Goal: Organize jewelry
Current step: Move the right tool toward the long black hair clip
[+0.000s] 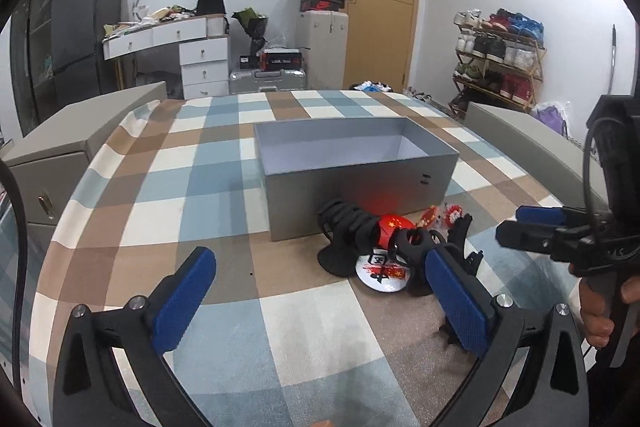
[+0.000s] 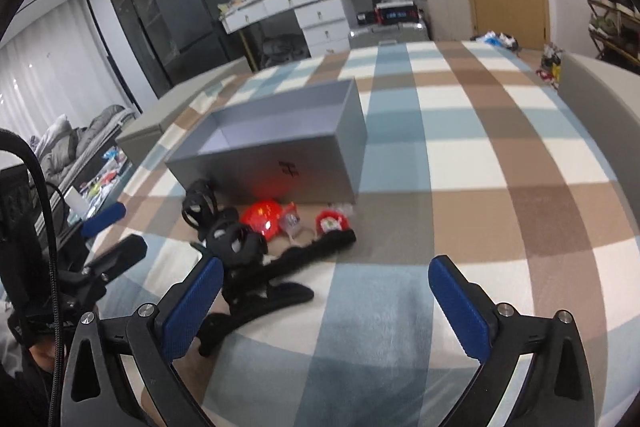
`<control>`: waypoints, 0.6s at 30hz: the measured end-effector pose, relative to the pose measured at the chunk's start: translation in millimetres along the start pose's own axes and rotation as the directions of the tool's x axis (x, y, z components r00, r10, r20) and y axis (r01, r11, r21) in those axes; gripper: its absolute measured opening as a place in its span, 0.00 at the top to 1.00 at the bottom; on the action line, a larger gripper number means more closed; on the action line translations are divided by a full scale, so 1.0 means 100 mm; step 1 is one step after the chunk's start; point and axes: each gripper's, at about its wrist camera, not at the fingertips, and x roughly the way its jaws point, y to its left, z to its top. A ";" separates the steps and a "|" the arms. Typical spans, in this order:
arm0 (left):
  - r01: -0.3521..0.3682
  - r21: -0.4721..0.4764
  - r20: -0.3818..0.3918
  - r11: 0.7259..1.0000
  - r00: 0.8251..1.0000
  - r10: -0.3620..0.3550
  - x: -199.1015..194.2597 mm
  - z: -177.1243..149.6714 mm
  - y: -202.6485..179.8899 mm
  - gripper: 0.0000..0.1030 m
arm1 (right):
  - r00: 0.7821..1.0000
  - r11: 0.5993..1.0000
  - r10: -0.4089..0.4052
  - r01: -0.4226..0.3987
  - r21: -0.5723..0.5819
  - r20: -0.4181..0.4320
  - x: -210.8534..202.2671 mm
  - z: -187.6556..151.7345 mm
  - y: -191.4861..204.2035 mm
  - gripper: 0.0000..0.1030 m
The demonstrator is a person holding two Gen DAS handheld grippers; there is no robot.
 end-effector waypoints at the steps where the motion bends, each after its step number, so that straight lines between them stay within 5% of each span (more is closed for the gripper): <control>1: 0.002 0.001 -0.019 1.000 1.000 -0.002 0.02 -0.02 0.00 0.01 | 1.000 1.000 0.008 -0.008 -0.003 -0.014 0.01 -0.03 0.01 0.00; 18: 0.049 -0.072 -0.021 0.996 0.999 -0.050 -0.03 -0.10 0.12 0.01 | 0.995 0.967 -0.001 -0.025 -0.252 -0.101 0.14 -0.33 0.54 0.00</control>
